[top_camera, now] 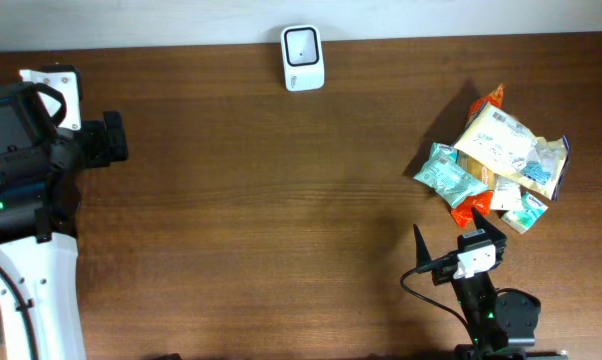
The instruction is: Scan the item barcode
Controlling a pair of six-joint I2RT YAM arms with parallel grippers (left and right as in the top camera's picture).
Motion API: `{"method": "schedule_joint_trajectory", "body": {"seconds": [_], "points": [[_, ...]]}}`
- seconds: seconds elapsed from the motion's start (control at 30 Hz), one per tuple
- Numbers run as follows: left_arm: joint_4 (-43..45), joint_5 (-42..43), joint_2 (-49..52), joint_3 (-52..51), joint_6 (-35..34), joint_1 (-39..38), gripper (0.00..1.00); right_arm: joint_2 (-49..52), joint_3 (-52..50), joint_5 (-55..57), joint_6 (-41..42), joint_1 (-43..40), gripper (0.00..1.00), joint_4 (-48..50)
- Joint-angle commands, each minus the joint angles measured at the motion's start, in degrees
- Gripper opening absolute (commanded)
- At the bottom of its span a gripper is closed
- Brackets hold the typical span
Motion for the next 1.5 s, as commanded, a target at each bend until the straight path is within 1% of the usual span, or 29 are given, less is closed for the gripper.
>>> {"method": "schedule_joint_trajectory", "body": {"seconds": [0.0, 0.27, 0.33, 0.43, 0.47, 0.63, 0.7, 0.77, 0.87, 0.97, 1.07, 1.1, 1.17, 1.2, 1.47], "points": [[0.09, 0.66, -0.09, 0.52, 0.72, 0.28, 0.99, -0.61, -0.50, -0.31, 0.44, -0.42, 0.99, -0.04], [0.09, 0.66, -1.33, 0.35, 0.72, 0.22, 0.99, -0.61, -0.50, -0.31, 0.42, -0.42, 0.99, -0.04], [0.07, -0.52, -4.74, -1.42, 0.74, 0.13, 0.99, -0.61, -0.50, -0.31, 0.44, -0.42, 0.99, -0.04], [1.01, -0.68, -12.33, -9.01, 0.72, 0.09, 0.99, -0.61, -0.50, -0.31, 0.44, -0.42, 0.99, -0.04], [3.15, -0.68, -15.06, -12.85, 0.74, -0.28, 0.99, -0.61, -0.50, -0.31, 0.44, -0.42, 0.99, -0.04], [31.63, -0.37, -33.90, -42.97, 0.74, -5.62, 0.99, -0.61, -0.50, -0.31, 0.44, -0.42, 0.99, -0.04], [38.01, 0.96, -40.06, -51.87, 0.96, -6.97, 0.99, -0.61, -0.50, -0.31, 0.42, -0.42, 0.99, -0.04], [45.29, 3.19, -47.34, -62.47, 3.78, -8.07, 0.99, -0.61, -0.50, -0.31, 0.42, -0.42, 0.99, -0.04], [51.74, 3.21, -55.01, -72.28, 3.74, -8.83, 0.99, -0.61, -0.50, -0.31, 0.44, -0.42, 0.99, -0.04], [52.59, 2.97, -64.00, -79.23, 4.66, -9.16, 0.99, -0.61, -0.50, -0.31, 0.44, -0.42, 0.99, -0.04], [52.13, 2.62, -68.94, -82.29, 6.54, -9.16, 0.99, -0.61, -0.50, -0.31, 0.44, -0.42, 0.99, -0.04], [50.38, 2.08, -70.95, -83.17, 6.54, -9.16, 0.99, -0.61, -0.50, -0.31, 0.44, -0.42, 0.99, -0.04], [43.32, 1.62, -74.60, -83.23, 6.51, -9.16, 0.99, -0.61, -0.50, -0.31, 0.44, -0.42, 0.99, -0.04], [41.57, 0.74, -74.34, -83.23, 6.47, -9.16, 0.99, -0.61, -0.50, -0.31, 0.44, -0.42, 0.99, -0.04], [41.42, 0.83, -74.34, -83.21, 6.47, -9.16, 0.99, -0.61, -0.50, -0.31, 0.42, -0.42, 0.99, -0.04]]}}
